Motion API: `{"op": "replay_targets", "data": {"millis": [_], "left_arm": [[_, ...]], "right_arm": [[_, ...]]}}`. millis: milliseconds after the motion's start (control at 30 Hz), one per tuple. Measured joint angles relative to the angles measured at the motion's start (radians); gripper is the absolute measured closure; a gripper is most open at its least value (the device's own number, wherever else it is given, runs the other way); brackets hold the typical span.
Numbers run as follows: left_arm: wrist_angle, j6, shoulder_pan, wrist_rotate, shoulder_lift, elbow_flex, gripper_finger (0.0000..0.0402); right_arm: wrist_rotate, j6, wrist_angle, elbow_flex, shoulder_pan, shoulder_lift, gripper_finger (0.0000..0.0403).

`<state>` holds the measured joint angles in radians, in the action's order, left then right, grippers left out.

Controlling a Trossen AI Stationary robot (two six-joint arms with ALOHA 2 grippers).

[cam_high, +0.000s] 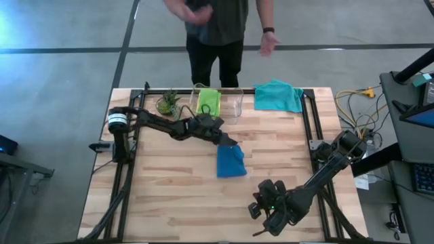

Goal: Fold microfiber towels
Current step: Fold the bottom blue towel

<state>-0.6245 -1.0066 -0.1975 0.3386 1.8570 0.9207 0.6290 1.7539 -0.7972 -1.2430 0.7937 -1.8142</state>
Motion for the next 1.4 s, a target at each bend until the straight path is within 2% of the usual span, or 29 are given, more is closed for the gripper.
{"op": "replay_targets", "data": {"millis": [133,233,400,500,633,800,1000,1100,1233,1400], "left_arm": [[0.032,0.024,-0.021,0.092,-0.060,-0.016,0.0125],[0.097,0.092,-0.009,0.167,-0.099,-0.047,0.0122],[0.179,0.215,0.048,0.168,-0.155,-0.115,0.0122],[0.210,0.259,0.081,0.111,-0.171,-0.150,0.0121],[0.221,0.340,0.121,0.012,-0.171,-0.160,0.0127],[0.216,0.448,0.142,-0.110,-0.171,-0.159,0.0144],[0.221,0.520,0.141,-0.216,-0.159,-0.158,0.0161],[0.207,0.544,0.141,-0.266,-0.146,-0.157,0.0166],[0.212,0.550,0.139,-0.274,-0.131,-0.154,0.0167],[0.213,0.547,0.139,-0.278,-0.089,-0.141,0.0167]], "right_arm": [[0.067,-0.044,0.032,0.003,-0.005,0.004,0.0394],[0.085,-0.183,0.148,0.029,-0.049,0.022,0.0394],[-0.108,-0.532,0.598,0.165,-0.225,0.048,0.0394],[-0.136,-0.548,0.710,0.246,-0.337,0.087,0.0394],[-0.117,-0.521,0.702,0.340,-0.437,0.185,0.0394],[-0.282,-0.591,0.703,0.401,-0.552,0.234,0.0394],[-0.326,-0.627,0.708,0.401,-0.631,0.229,0.0394],[-0.386,-0.656,0.737,0.401,-0.646,0.229,0.0394],[-0.427,-0.690,0.755,0.371,-0.645,0.218,0.0394],[-0.423,-0.697,0.613,0.325,-0.666,0.152,0.0394]]}}
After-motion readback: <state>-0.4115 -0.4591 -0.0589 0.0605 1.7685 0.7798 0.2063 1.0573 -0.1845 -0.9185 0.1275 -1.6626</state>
